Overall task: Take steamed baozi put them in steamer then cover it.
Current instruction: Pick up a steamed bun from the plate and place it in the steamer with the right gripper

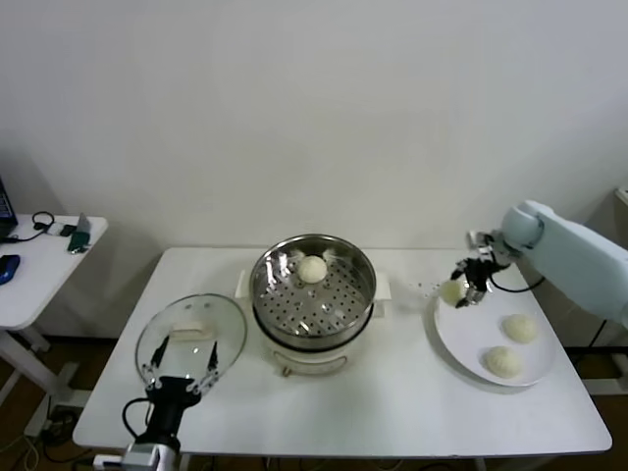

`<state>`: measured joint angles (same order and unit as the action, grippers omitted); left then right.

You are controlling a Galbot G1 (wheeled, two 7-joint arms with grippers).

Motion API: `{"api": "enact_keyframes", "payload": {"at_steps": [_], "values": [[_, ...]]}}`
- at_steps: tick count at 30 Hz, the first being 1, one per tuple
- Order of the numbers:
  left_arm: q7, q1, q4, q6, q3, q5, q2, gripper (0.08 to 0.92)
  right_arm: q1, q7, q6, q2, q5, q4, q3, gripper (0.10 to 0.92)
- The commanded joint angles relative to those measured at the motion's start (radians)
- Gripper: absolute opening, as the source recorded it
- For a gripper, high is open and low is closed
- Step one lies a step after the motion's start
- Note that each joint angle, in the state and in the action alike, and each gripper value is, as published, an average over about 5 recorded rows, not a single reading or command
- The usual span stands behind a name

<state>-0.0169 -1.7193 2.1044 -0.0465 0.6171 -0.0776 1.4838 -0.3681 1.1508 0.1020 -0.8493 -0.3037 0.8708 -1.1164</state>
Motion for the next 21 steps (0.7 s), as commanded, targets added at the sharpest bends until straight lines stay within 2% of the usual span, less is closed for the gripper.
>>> {"api": "enact_keyframes", "payload": {"at_steps": [1, 10, 21], "values": [[-0.001, -0.002, 0.01, 0.0, -0.019, -0.004, -0.001, 0.823, -0.37, -0.024, 0.09, -0.11, -0.343, 0.075, -0.299, 0.705], [-0.001, -0.007, 0.042, 0.007, -0.035, -0.001, -0.008, 0.823, -0.481, -0.073, 0.144, -0.293, -0.534, 0.164, -0.416, 0.707], [0.001, -0.013, 0.05, 0.003, -0.033, 0.0, -0.029, 0.823, -0.379, -0.117, 0.176, -0.524, -0.59, 0.12, -0.423, 0.712]]}}
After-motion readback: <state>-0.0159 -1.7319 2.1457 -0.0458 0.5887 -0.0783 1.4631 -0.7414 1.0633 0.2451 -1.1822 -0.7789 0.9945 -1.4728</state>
